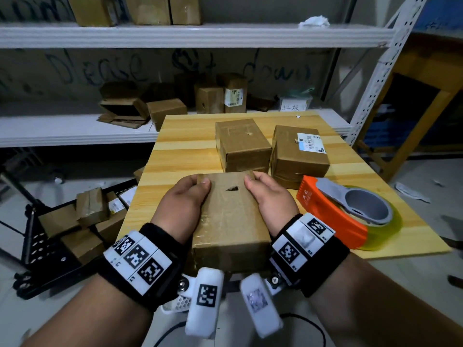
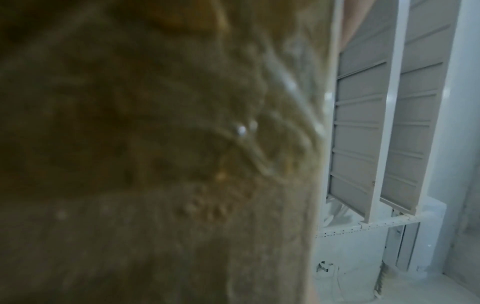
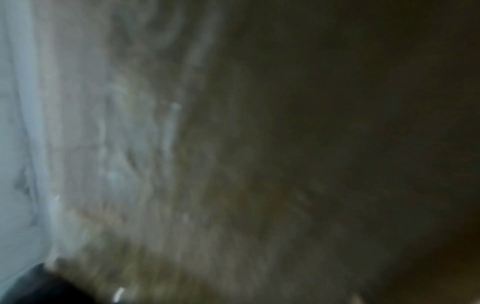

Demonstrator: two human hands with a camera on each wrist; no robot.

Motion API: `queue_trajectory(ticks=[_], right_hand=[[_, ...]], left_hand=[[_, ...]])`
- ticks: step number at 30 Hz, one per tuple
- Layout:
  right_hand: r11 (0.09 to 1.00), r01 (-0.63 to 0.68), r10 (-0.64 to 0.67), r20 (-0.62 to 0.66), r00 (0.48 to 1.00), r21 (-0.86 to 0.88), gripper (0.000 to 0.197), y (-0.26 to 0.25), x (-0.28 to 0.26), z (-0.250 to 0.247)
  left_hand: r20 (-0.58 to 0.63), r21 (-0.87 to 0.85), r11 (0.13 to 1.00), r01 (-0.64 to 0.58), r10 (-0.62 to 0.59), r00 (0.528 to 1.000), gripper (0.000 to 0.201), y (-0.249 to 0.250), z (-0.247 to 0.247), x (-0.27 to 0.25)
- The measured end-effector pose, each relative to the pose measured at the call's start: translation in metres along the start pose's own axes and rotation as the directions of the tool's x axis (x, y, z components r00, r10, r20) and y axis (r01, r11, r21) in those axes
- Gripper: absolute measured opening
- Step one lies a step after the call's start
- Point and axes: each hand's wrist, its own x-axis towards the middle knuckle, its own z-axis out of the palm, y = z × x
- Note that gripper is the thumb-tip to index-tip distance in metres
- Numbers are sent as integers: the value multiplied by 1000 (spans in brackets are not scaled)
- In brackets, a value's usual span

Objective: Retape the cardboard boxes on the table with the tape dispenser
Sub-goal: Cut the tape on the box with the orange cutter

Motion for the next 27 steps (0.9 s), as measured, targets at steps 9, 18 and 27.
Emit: queue_trajectory(ticks=[9,18,27], right_hand=[[991,-129,129,16,991,-20,60,-4,-4,1],[984,-106,86,142,986,141,70,5,0,2],[992,-41,53,99,994,-120,21,-10,12,-4]], left_hand=[[95,-127,981,147,-135,986,64,5,4,-12],[55,41,995,95,-97,994,79,6,6,-10],[10,102,993,66,-68,998,77,5,5,2]])
